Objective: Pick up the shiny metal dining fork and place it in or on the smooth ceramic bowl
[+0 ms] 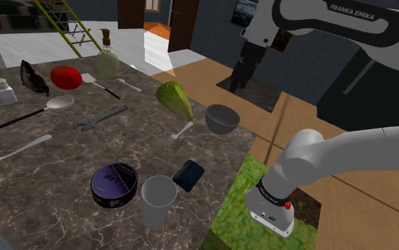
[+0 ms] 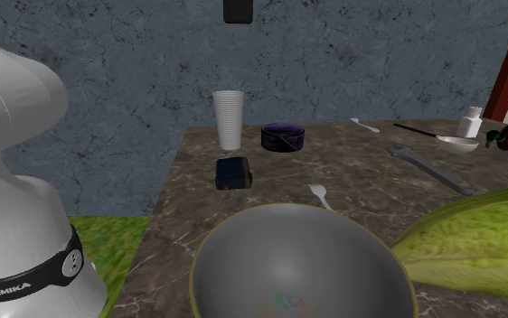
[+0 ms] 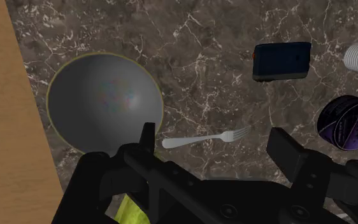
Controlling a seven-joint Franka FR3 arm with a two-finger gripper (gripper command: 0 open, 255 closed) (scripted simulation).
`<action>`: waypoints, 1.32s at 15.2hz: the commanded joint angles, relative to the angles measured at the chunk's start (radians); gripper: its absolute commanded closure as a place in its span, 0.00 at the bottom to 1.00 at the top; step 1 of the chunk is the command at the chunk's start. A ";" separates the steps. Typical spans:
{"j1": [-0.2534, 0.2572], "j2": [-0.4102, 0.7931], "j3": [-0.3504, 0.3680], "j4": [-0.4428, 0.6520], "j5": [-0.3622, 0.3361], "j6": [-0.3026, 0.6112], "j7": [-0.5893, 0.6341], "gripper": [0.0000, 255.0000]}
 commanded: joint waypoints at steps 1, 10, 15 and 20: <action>0.000 0.000 0.000 0.000 0.000 0.000 0.000 0.00; -0.120 0.060 0.307 -0.190 0.117 0.325 0.641 0.00; -0.216 0.210 0.487 -0.197 0.127 0.504 1.012 0.00; -0.363 0.417 0.666 -0.146 0.040 0.654 1.421 0.00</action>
